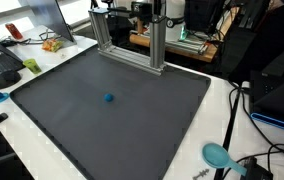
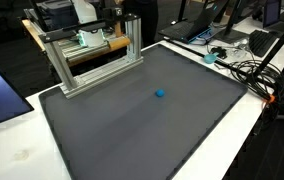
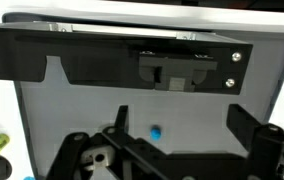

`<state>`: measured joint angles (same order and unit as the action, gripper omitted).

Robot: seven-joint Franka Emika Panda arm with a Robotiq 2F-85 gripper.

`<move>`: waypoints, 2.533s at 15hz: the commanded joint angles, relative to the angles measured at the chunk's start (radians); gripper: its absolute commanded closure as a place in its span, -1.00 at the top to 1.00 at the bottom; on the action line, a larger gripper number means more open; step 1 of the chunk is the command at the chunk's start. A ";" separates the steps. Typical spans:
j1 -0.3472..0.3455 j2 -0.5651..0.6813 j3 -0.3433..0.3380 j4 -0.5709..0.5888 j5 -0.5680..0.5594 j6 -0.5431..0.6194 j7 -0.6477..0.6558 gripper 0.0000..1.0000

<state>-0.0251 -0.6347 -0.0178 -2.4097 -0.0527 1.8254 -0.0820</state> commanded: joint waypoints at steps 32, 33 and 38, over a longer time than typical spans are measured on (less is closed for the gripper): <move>-0.006 0.044 0.043 -0.242 -0.020 0.280 0.147 1.00; -0.005 0.047 0.043 -0.242 -0.021 0.279 0.145 1.00; -0.007 0.063 0.043 -0.239 -0.027 0.260 0.144 1.00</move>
<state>-0.0233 -0.5792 0.0198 -2.6485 -0.0615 2.0915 0.0489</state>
